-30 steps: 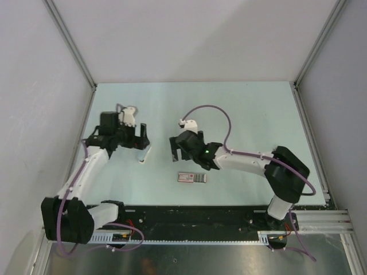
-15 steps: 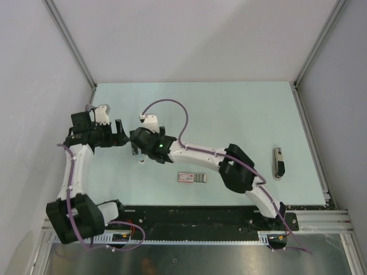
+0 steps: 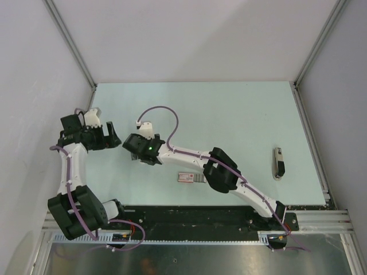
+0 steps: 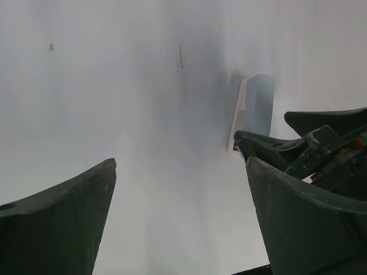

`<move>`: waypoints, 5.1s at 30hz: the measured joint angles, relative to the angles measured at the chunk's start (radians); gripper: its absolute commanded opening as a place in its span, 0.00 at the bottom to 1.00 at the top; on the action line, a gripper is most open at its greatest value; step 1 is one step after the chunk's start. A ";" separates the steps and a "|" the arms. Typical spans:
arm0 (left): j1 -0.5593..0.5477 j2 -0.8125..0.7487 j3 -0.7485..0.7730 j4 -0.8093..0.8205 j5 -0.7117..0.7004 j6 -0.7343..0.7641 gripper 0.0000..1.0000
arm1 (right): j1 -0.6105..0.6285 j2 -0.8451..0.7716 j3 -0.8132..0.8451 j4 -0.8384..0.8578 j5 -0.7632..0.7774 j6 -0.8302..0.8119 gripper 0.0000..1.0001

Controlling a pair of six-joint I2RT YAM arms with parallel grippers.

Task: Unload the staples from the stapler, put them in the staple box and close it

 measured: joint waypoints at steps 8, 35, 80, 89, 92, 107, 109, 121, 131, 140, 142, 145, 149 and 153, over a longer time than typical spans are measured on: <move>0.014 -0.008 -0.003 -0.001 0.001 0.020 1.00 | -0.006 0.021 0.014 -0.010 -0.026 0.021 0.64; 0.014 -0.006 -0.024 -0.003 0.023 0.077 0.99 | -0.019 -0.010 -0.062 0.024 -0.090 -0.030 0.51; -0.177 -0.076 -0.074 -0.005 0.117 0.227 0.99 | -0.124 -0.296 -0.357 0.201 -0.235 0.004 0.00; -0.230 -0.014 -0.074 -0.041 0.258 0.281 0.90 | -0.142 -0.484 -0.554 0.421 -0.253 0.114 0.00; -0.241 0.025 -0.074 -0.049 0.288 0.290 0.88 | -0.141 -0.486 -0.590 0.457 -0.266 0.142 0.00; -0.251 0.115 -0.065 -0.057 0.339 0.357 0.58 | -0.137 -0.486 -0.645 0.555 -0.354 0.233 0.00; -0.251 0.122 -0.062 -0.059 0.338 0.370 0.51 | -0.135 -0.486 -0.645 0.561 -0.361 0.237 0.00; -0.244 0.139 -0.028 -0.087 0.320 0.407 0.58 | -0.130 -0.486 -0.645 0.577 -0.381 0.259 0.00; -0.240 0.140 -0.028 -0.087 0.313 0.414 0.69 | -0.126 -0.486 -0.645 0.579 -0.389 0.260 0.00; -0.238 0.143 -0.030 -0.092 0.342 0.414 0.58 | -0.108 -0.486 -0.652 0.608 -0.393 0.267 0.00; -0.237 0.143 -0.035 -0.094 0.350 0.415 0.47 | -0.108 -0.486 -0.658 0.614 -0.392 0.268 0.00; -0.236 0.143 -0.043 -0.105 0.370 0.418 0.27 | -0.108 -0.486 -0.662 0.616 -0.388 0.270 0.00; -0.220 0.142 -0.044 -0.097 0.371 0.420 0.16 | -0.107 -0.488 -0.669 0.615 -0.391 0.270 0.00; -0.209 0.142 -0.044 -0.089 0.368 0.422 0.13 | -0.101 -0.489 -0.674 0.615 -0.397 0.270 0.00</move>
